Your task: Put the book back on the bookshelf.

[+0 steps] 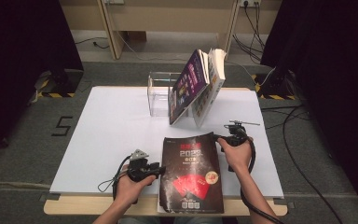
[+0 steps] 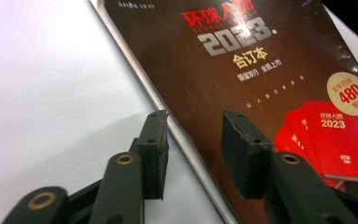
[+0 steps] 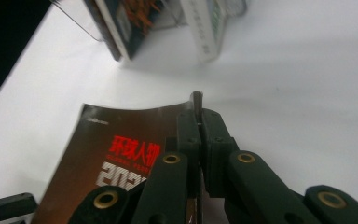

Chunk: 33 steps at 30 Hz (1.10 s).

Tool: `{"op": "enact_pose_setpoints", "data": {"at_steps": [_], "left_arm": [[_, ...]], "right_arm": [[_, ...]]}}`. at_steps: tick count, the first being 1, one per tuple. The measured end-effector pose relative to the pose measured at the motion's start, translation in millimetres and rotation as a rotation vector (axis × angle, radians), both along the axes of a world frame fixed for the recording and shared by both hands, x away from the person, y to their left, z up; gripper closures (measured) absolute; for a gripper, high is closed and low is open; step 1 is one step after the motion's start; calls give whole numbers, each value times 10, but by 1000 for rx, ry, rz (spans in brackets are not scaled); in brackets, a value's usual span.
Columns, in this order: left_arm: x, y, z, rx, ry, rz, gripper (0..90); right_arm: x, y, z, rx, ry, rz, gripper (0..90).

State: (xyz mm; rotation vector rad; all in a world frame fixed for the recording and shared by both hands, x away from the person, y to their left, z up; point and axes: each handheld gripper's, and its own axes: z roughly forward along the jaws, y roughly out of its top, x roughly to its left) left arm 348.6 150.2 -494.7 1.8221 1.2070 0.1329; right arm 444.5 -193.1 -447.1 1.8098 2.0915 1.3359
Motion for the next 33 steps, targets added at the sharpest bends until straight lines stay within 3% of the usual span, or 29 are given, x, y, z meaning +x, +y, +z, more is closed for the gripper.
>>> {"op": "enact_pose_setpoints", "data": {"at_steps": [5, 20, 33], "left_arm": [[-4, 87, 37, 0, -19, 27, 552], [-49, 270, 73, 4, -47, 66, 537], [-35, 304, 104, -9, -61, 89, 532]], "right_arm": [[-95, 61, 136, 17, -83, 21, 879], [-379, 306, 650, 38, -335, 73, 881], [-461, 393, 1032, 54, -487, 66, 881]]}}
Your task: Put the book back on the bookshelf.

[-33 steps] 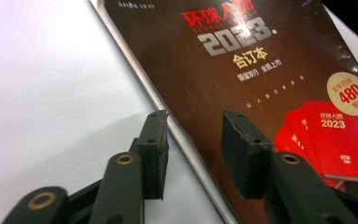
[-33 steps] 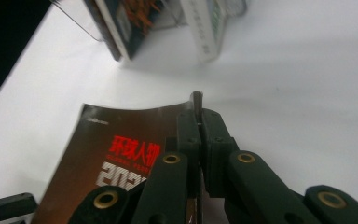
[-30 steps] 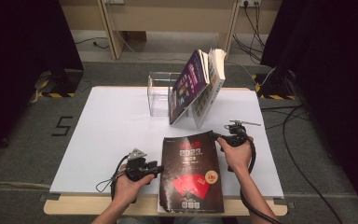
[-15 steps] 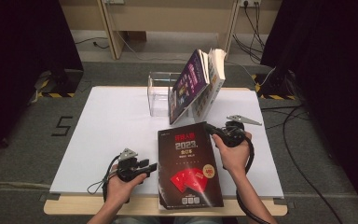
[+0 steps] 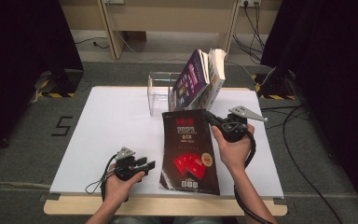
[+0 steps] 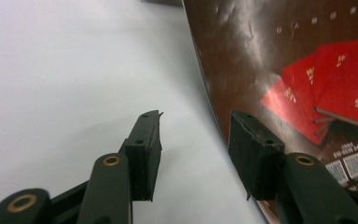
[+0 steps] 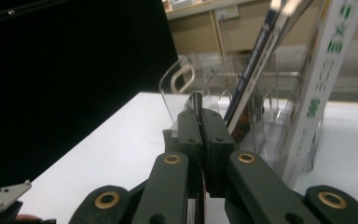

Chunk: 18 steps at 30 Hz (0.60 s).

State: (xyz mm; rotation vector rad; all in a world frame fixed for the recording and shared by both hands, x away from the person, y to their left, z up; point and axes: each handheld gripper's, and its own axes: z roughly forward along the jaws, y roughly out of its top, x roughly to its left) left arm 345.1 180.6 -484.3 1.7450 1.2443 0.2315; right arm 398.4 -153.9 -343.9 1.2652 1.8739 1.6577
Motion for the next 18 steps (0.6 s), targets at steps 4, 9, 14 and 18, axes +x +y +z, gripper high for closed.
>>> {"op": "enact_pose_setpoints", "data": {"at_steps": [4, 9, 14, 18], "left_arm": [[2, 12, 4, -3, -1, 5, 532], [5, 18, 4, -7, -1, 10, 532], [7, 15, 1, -7, 0, 10, 532], [8, 14, -1, -7, -1, 10, 532]], "right_arm": [[-2, 40, 87, 7, -35, -6, 881], [10, 86, 179, 12, -78, -20, 881], [42, 129, 243, 20, -103, -30, 881], [60, 158, 290, 30, -124, -39, 881]]}}
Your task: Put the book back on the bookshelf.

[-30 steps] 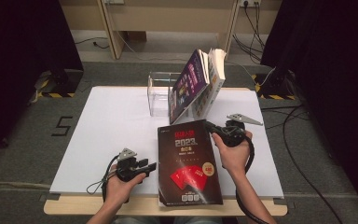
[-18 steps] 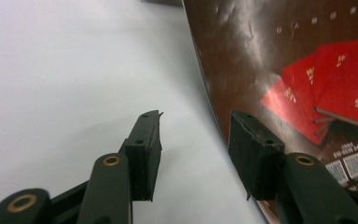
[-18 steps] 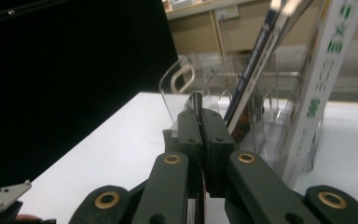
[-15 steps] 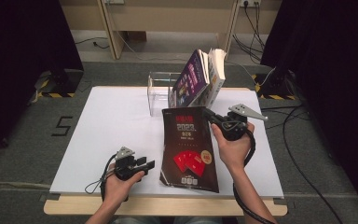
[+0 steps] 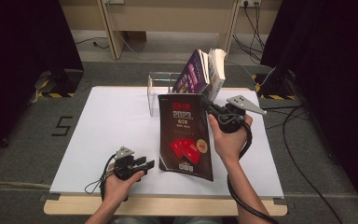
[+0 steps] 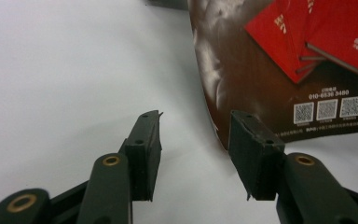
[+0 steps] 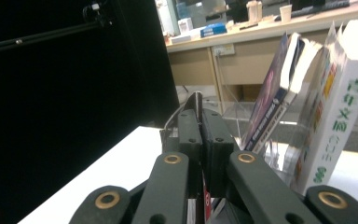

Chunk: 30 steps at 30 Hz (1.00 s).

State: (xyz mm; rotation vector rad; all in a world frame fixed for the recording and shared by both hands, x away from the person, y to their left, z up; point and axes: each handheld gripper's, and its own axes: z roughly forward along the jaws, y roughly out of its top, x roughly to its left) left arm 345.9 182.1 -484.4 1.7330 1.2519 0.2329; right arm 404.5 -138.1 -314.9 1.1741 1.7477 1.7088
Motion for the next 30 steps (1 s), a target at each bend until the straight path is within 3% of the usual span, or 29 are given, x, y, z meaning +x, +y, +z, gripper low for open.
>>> {"op": "enact_pose_setpoints", "data": {"at_steps": [12, 30], "left_arm": [[0, -2, -7, 0, 1, -1, 532], [-2, -6, -13, 2, 1, -2, 532]], "right_arm": [[63, 114, 144, 12, -52, -19, 880], [137, 195, 261, 26, -85, -25, 881]]}}
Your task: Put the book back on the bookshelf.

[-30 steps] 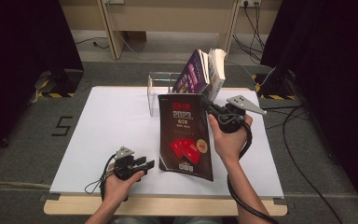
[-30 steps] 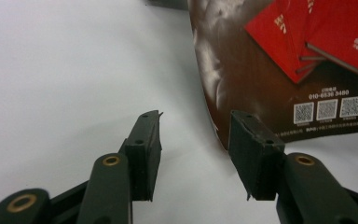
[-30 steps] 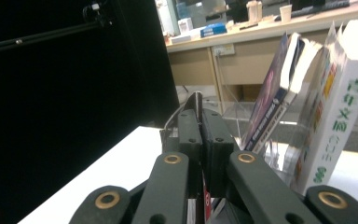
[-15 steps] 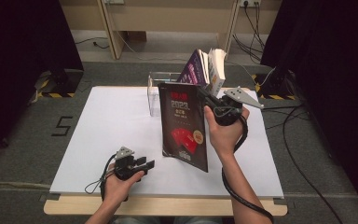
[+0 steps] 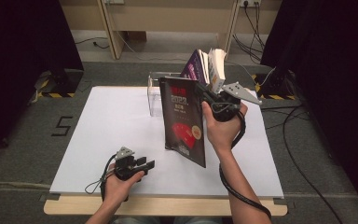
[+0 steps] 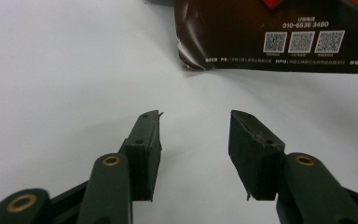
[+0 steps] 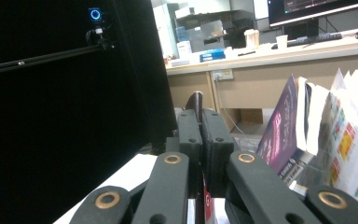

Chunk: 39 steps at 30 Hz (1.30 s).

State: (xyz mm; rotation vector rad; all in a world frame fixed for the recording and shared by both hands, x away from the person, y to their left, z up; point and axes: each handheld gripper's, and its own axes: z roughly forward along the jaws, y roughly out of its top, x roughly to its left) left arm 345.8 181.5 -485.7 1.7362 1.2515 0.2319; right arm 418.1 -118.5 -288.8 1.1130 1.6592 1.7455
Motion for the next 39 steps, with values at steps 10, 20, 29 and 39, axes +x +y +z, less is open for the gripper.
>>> {"op": "enact_pose_setpoints", "data": {"at_steps": [10, 20, 29, 39], "left_arm": [[3, 13, -3, -1, 1, 3, 532], [0, 6, -6, -2, 1, 0, 533], [-3, 4, -10, -3, 4, -1, 533], [-2, 16, 0, -1, -1, 0, 533]], "right_arm": [[105, 94, 123, 11, -26, -5, 881], [158, 143, 201, 13, -49, -14, 881], [216, 192, 279, 34, -68, -20, 881], [263, 268, 326, 38, -81, -17, 881]]}}
